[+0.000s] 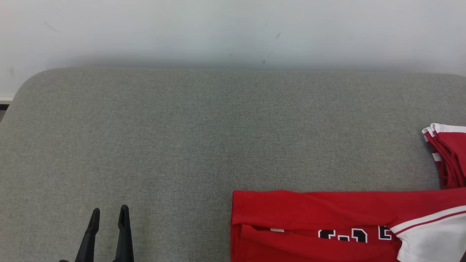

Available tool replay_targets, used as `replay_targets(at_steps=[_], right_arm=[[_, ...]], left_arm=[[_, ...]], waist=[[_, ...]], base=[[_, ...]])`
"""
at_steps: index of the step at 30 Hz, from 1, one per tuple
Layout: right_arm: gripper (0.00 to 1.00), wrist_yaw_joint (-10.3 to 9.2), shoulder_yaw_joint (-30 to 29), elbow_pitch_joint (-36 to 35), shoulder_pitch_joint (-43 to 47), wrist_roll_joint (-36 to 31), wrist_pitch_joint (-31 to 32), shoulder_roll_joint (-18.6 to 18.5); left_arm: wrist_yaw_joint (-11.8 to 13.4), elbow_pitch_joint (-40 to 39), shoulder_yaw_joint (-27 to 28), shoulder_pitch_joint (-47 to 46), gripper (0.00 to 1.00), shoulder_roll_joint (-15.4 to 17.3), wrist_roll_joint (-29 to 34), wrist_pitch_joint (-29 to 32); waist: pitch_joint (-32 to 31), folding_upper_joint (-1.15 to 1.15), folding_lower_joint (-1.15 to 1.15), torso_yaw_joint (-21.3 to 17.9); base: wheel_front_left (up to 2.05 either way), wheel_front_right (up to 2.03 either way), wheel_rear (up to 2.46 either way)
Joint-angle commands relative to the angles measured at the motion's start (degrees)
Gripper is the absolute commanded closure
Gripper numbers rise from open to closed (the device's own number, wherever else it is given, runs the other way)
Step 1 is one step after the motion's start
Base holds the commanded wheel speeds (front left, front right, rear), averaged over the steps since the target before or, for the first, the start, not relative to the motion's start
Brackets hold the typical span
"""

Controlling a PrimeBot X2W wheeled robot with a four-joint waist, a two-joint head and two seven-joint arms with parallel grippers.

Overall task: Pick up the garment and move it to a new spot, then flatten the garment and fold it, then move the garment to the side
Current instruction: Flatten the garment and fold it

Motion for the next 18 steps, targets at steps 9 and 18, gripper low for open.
replay_targets(at_steps=[9,18], right_arm=[[1.0,-0.17,13.84,-6.41,4.82,4.44,4.36,-0.02],[1.0,-0.17,34.28,-4.22,2.44,6.85,4.52,-0.09]], left_arm=[[0.05,0.56,-0.39,-0.41,0.0,0.22,0.03,-0.15],[0.05,0.82,-1.2,-1.03,0.0,0.59,-0.67,-0.15]], waist=[[-0.62,-0.01,0.0,-0.26],[-0.55,-0.01,0.0,0.72]], base=[[0.0,0.0,0.0],[0.0,0.0,0.0]])
